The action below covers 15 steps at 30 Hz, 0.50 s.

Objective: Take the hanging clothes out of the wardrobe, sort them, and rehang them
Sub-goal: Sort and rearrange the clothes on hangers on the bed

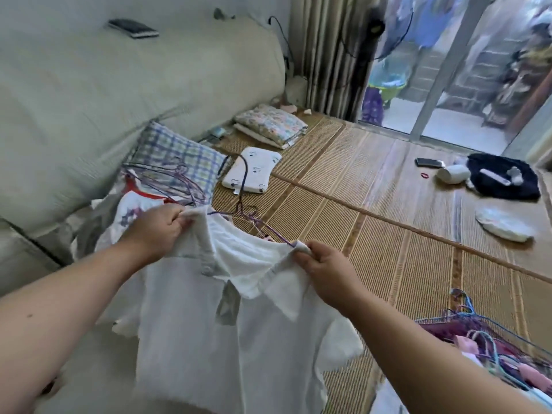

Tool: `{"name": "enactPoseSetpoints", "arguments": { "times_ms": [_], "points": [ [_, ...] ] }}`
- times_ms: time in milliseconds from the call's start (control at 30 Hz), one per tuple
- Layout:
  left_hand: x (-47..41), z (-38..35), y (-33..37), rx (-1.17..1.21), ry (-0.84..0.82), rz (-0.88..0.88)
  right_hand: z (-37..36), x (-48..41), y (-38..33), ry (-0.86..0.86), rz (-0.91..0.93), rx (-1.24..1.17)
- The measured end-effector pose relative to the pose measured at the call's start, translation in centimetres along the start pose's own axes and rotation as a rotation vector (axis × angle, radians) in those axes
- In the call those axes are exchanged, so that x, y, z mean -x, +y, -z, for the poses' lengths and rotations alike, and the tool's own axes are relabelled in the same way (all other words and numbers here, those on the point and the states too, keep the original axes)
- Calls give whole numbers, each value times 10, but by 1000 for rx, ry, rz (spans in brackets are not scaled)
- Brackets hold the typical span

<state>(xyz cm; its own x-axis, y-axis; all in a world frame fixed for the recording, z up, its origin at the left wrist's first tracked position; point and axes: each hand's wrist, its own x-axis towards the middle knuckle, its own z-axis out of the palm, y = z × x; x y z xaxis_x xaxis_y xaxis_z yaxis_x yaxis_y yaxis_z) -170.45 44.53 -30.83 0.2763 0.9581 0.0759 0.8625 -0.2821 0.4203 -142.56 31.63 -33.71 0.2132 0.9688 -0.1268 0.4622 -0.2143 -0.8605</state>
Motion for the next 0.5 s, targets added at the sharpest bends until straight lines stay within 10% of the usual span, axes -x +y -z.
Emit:
{"name": "enactPoseSetpoints", "arguments": {
  "times_ms": [500],
  "points": [
    [-251,-154,-146,-35,-258,-35,-146,-240,89,30,-296,75]
  ]
}}
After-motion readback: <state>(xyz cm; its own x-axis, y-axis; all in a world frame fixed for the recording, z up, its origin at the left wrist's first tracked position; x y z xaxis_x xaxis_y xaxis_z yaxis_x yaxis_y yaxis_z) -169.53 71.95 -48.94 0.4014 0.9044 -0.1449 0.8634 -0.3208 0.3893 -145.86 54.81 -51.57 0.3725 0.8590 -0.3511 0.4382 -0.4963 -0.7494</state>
